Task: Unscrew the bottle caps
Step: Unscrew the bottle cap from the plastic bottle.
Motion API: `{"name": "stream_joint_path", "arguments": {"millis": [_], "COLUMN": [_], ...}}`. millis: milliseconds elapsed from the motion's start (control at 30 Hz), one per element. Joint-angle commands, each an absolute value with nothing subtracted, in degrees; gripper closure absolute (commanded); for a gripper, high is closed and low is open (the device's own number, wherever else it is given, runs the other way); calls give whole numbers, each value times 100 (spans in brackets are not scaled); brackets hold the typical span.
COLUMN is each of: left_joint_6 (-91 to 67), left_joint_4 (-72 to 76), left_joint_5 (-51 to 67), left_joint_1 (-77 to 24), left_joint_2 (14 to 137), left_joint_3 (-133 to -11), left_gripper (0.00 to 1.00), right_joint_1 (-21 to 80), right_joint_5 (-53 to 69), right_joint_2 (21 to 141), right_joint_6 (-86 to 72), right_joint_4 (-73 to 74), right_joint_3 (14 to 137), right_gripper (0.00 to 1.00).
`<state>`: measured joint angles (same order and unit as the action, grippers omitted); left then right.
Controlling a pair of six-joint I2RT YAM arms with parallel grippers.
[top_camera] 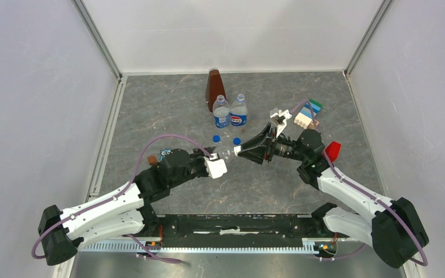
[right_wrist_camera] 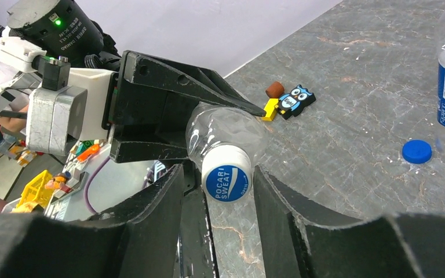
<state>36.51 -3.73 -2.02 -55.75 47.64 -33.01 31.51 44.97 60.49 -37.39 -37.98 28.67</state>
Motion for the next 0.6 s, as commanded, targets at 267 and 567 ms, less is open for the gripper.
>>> {"name": "stream_joint_path", "arguments": {"millis": [267, 567], "left_joint_6": [3673, 2530], "left_joint_4": [205, -980], "left_joint_5": [229, 2490], "left_joint_1": [-5590, -4705], "left_joint_2": [4645, 4760], "left_joint_3": [-3253, -4062], "left_gripper": [98, 98], "right_joint_1": [3164, 3186], "right_joint_5": [5360, 6383], "right_joint_2": [6186, 5164], "right_joint_6": [-3333, 954], "right_joint_4": [-4323, -3597], "right_joint_3": [3076, 2706], "right_gripper": [85, 100]}}
